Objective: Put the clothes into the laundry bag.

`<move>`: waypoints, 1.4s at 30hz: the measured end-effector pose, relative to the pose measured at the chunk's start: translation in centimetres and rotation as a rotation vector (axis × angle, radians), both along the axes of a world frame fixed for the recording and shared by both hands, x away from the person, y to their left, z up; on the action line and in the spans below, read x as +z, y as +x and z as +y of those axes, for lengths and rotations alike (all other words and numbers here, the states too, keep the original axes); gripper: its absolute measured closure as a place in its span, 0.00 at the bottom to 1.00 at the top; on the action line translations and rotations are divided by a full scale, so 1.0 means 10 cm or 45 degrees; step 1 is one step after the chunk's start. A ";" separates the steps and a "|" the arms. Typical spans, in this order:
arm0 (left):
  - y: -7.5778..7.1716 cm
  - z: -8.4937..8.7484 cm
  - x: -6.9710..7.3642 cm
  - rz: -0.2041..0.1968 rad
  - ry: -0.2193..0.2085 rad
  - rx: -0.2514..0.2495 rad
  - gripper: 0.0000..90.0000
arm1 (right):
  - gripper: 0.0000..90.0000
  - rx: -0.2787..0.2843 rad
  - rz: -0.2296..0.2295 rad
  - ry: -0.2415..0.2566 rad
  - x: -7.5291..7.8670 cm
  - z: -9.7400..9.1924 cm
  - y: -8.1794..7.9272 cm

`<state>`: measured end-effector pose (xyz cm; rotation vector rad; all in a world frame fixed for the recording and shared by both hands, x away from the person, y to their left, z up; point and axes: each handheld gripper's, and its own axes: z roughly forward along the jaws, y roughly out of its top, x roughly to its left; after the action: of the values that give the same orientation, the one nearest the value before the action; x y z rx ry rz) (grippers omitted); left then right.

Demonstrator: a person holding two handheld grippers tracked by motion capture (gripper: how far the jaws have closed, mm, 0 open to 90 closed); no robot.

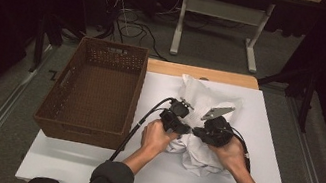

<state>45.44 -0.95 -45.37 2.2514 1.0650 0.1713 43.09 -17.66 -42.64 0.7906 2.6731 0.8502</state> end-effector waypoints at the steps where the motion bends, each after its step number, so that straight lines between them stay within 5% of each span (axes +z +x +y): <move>1: -0.03 0.03 0.02 -0.001 0.003 -0.008 0.66 | 0.98 -0.016 0.003 -0.020 -0.03 -0.01 0.00; 6: -0.19 0.16 0.12 -0.030 0.027 -0.038 0.55 | 0.98 -0.023 0.006 -0.024 -0.05 -0.01 0.00; 10: -0.32 0.29 0.19 -0.050 0.000 -0.062 0.55 | 0.98 -0.023 -0.002 -0.026 -0.06 0.00 0.02; 14: -0.33 0.35 0.15 -0.047 0.028 -0.077 0.58 | 0.98 -0.030 0.003 -0.027 -0.06 0.01 0.02; 18: -0.26 0.33 0.03 -0.022 0.027 -0.077 0.63 | 0.98 -0.037 0.006 -0.025 -0.06 0.01 0.03; 21: -0.26 0.28 -0.01 -0.055 0.029 -0.091 0.76 | 0.98 -0.037 0.001 -0.022 -0.06 0.00 0.04; 28: -0.36 0.30 0.14 -0.155 -0.033 -0.147 0.89 | 0.99 -0.060 -0.021 0.035 0.01 -0.07 0.06; 30: -0.38 0.27 0.18 -0.157 -0.009 -0.167 0.89 | 0.99 -0.059 -0.039 0.047 0.06 -0.06 0.05; 35: -0.30 0.14 0.19 -0.082 0.039 -0.183 0.90 | 0.99 0.002 -0.093 0.060 0.20 0.03 -0.02; 42: -0.07 -0.11 0.09 0.017 0.101 -0.137 0.91 | 0.99 0.050 -0.091 0.099 0.24 0.07 -0.07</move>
<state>44.77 -2.02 -44.43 2.3776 0.9566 0.1557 42.35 -17.00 -40.21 0.7129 2.6153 0.9785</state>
